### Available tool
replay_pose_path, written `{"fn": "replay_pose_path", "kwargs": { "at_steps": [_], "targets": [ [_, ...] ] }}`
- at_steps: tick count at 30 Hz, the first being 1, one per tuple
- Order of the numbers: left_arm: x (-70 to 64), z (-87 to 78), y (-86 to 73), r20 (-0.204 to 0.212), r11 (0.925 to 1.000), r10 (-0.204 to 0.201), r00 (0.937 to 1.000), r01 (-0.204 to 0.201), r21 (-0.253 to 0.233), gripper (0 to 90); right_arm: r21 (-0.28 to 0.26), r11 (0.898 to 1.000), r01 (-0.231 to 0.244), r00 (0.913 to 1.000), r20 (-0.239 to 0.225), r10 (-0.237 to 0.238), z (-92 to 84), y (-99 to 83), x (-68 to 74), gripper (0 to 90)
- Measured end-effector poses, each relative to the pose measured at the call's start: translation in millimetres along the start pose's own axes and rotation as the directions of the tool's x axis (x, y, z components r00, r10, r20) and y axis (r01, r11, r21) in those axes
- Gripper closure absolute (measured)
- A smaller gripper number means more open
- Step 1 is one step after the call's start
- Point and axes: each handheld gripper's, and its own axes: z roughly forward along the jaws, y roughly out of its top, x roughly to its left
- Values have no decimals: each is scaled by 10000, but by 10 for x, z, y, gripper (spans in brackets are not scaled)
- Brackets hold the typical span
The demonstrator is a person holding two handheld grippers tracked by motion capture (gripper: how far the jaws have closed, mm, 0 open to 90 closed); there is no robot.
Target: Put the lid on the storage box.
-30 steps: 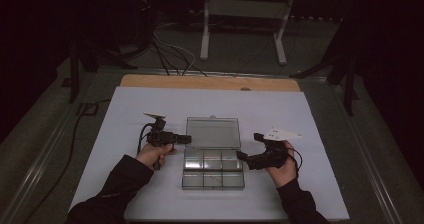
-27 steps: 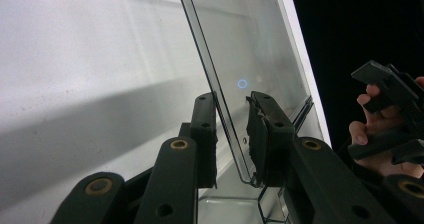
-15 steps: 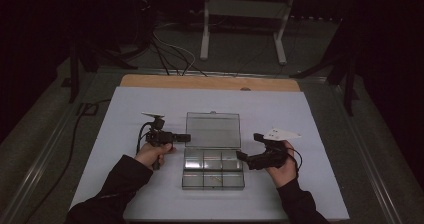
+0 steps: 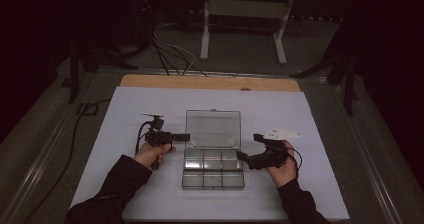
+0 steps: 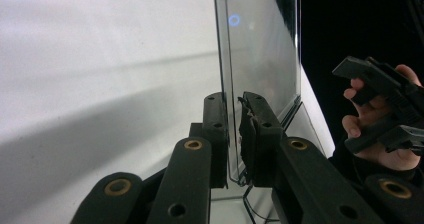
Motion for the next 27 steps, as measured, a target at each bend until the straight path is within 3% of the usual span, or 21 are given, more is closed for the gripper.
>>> {"fn": "replay_pose_path", "kwargs": {
  "at_steps": [14,27],
  "targets": [
    [-39,-36,-14,11,9957,920,9958,-920,-78,857,-41,9999,-127,9999,-55,126,-6,0,-6,0],
    [-91,-67,-45,-128,9787,2040,9789,-2043,-221,864,-24,9998,-179,9998,-77,178,-15,-11,-13,0]
  ]
}}
